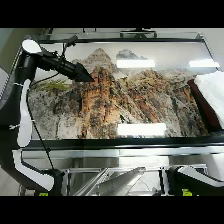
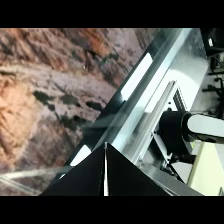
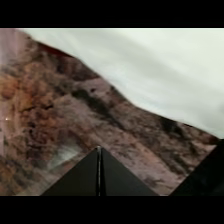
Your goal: Fold the shirts.
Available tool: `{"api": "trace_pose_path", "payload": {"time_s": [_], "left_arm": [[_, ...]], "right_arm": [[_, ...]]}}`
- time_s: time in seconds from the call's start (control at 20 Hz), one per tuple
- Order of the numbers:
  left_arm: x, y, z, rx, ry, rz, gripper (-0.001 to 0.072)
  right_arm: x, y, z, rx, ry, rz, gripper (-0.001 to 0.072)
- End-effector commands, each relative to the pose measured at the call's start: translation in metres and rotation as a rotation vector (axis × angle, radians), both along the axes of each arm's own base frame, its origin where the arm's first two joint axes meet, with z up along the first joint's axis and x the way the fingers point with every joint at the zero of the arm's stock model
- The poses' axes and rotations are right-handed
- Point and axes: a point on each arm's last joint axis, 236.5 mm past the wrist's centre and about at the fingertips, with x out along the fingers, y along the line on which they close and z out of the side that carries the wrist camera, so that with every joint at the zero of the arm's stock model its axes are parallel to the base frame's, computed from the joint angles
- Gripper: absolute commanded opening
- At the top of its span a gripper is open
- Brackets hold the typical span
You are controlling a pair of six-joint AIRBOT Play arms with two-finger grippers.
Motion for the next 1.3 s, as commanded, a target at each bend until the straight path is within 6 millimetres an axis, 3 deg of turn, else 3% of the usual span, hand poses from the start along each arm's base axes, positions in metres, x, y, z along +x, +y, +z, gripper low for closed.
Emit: {"api": "trace_pose_path", "payload": {"time_s": [0.0,0.1,0.2,0.3,0.4,0.55,0.7,0.9,1.25], "left_arm": [[0.000,0.002,0.033,-0.024,-0.095,0.065,0.0008],[-0.023,-0.004,0.030,-0.026,-0.094,0.054,0.0008],[-0.061,-0.007,0.016,-0.017,-0.053,0.028,0.0008],[-0.107,-0.006,-0.005,-0.001,0.014,0.023,0.0007],[-0.151,-0.004,-0.030,0.010,0.072,0.049,0.0007],[-0.212,0.002,-0.072,0.026,0.121,0.100,0.0007],[-0.248,0.011,-0.108,0.044,0.174,0.161,0.0008],[-0.261,0.016,-0.113,0.035,0.151,0.186,0.0009],[-0.254,0.017,-0.095,0.002,0.054,0.235,0.0008]], "right_arm": [[0.033,0.074,0.054,-0.115,-0.154,0.196,0.0029],[0.045,0.139,0.059,-0.150,-0.188,0.364,0.0029],[0.038,0.216,0.043,-0.125,-0.186,0.563,0.0029],[0.011,0.288,0.013,-0.093,-0.168,0.763,0.0029],[-0.024,0.332,-0.031,-0.098,-0.111,0.892,0.0028],[-0.068,0.363,-0.094,-0.078,-0.056,0.937,0.0028],[-0.098,0.375,-0.129,-0.033,0.000,0.974,0.0028],[-0.097,0.376,-0.130,-0.033,-0.009,0.977,0.0029],[-0.097,0.387,-0.121,0.030,-0.041,0.973,0.0029]]}}
